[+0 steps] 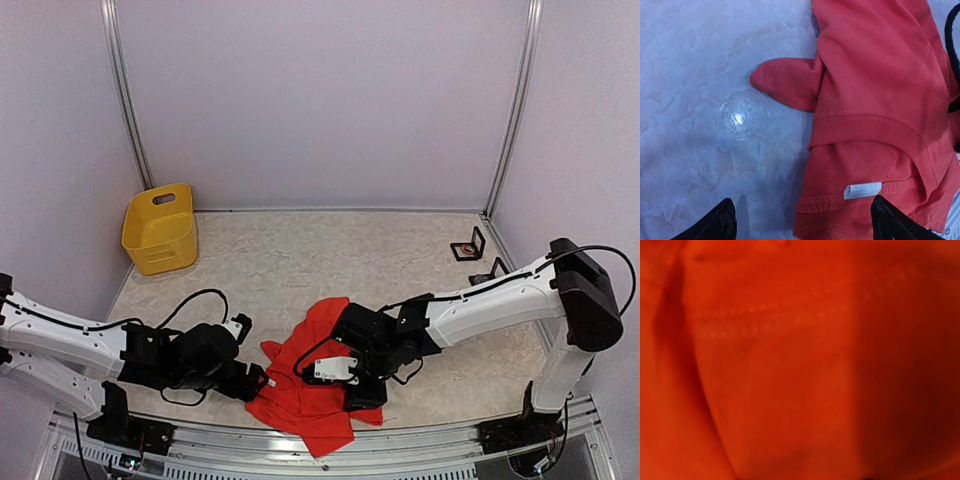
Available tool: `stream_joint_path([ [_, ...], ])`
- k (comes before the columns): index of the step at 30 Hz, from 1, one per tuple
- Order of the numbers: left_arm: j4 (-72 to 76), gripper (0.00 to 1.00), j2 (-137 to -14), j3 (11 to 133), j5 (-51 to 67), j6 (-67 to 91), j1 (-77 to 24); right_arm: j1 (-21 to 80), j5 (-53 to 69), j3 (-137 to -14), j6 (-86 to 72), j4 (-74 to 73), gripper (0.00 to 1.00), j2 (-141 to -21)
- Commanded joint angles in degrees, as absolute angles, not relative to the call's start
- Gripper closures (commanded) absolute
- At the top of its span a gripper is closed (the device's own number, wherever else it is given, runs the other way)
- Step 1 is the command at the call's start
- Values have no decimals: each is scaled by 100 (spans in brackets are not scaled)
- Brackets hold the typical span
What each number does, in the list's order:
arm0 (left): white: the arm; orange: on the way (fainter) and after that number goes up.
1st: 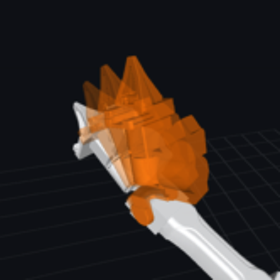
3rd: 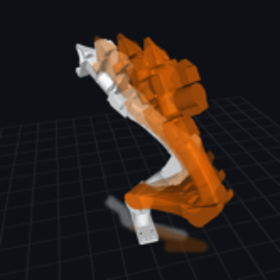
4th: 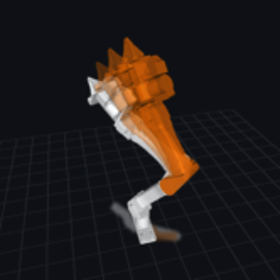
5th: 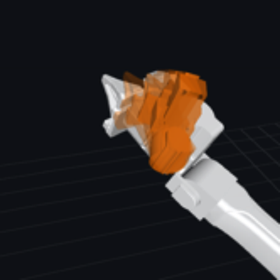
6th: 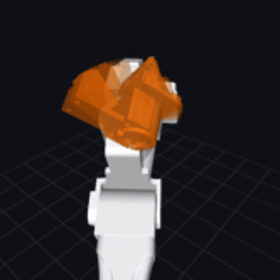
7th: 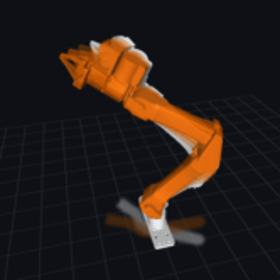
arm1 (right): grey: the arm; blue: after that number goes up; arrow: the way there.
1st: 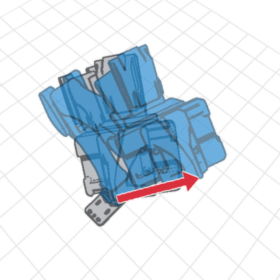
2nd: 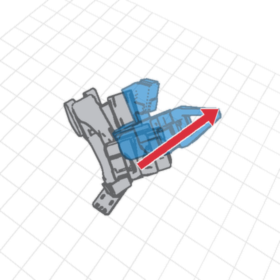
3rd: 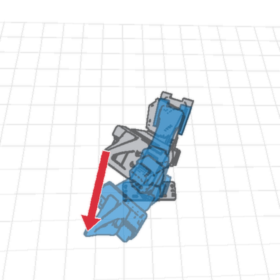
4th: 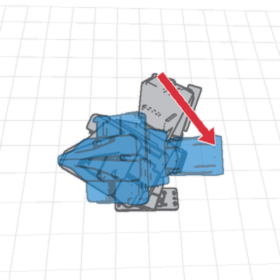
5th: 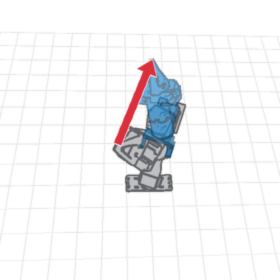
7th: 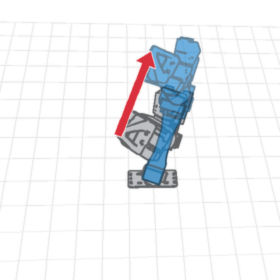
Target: Pin the brooch onto the clothing
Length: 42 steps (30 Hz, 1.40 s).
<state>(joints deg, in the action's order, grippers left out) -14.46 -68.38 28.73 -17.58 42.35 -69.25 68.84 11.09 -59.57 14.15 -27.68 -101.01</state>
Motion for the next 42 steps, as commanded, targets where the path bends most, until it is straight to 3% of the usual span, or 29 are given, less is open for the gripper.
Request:
stream_joint_path([
  [1,-1529,11,-7064,2807,-1496,4420,-7180,6926,988,-5994,1224,-3178,51,-9710],
  [9,-1190,17,-7416,2604,-1156,4168,-7216,6908,512,-5744,943,-3375,58,-9678],
  [14,-906,33,-7353,2410,-1133,4159,-7150,6877,443,-5726,931,-3164,73,-9759],
  [17,-871,50,-7304,2349,-1089,4174,-7124,6844,343,-5766,940,-3099,89,-9754],
  [20,-862,73,-7345,2371,-1036,4162,-7104,6790,364,-5869,940,-3093,99,-9671],
  [23,-835,98,-7380,2400,-988,4093,-7072,6706,428,-5963,936,-3123,100,-9552],
  [24,-846,100,-7398,2413,-1000,4062,-7059,6680,446,-6008,928,-3155,100,-9501],
  [31,-1065,100,-7404,2723,-1755,4131,-7063,6292,593,-6357,663,-3156,100,-8899],
  [36,-1323,100,-7443,3236,-3025,4086,-6992,5878,751,-6538,376,-2937,100,-8500],
  [42,-1032,100,-7452,3568,-3355,3608,-6556,5379,845,-6756,124,-2819,100,-8316],
])
